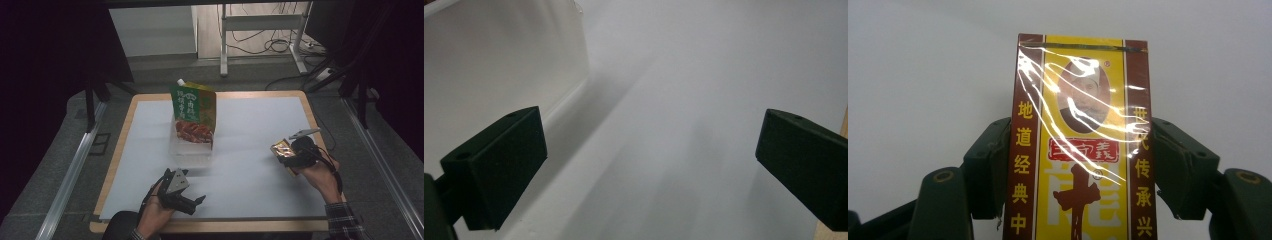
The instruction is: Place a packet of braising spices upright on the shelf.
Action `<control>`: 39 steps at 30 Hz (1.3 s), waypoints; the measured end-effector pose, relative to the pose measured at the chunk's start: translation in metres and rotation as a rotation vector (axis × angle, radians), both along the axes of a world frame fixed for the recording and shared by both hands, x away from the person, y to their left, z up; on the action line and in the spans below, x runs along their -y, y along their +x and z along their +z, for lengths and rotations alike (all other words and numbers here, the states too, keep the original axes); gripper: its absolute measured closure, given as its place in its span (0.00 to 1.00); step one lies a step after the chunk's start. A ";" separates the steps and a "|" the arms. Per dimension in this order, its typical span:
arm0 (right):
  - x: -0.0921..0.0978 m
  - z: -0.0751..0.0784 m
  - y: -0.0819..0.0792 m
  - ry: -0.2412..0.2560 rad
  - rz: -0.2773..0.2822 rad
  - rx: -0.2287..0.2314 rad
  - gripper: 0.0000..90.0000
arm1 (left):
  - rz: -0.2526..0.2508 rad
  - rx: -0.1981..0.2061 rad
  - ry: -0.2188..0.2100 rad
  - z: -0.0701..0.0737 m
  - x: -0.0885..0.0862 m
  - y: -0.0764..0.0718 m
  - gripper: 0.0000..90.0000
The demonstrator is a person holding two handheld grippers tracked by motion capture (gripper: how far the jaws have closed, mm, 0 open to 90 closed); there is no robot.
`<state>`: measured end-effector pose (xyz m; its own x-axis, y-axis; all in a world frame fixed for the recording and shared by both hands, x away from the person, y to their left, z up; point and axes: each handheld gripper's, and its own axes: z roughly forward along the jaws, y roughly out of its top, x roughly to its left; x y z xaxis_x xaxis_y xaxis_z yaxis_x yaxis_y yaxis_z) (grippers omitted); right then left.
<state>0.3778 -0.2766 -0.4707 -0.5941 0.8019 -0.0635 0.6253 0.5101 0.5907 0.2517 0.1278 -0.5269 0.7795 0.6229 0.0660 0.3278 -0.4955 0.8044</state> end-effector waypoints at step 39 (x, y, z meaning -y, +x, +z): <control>-0.067 -0.021 -0.015 -0.078 0.239 -0.169 0.31 | -0.006 -0.008 -0.003 -0.002 0.003 0.001 0.00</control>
<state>0.3632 -0.2100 -0.4918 -0.7727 0.6348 -0.0037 0.5683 0.6943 0.4415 0.2524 0.1247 -0.5288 0.7837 0.6184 0.0579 0.3312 -0.4950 0.8033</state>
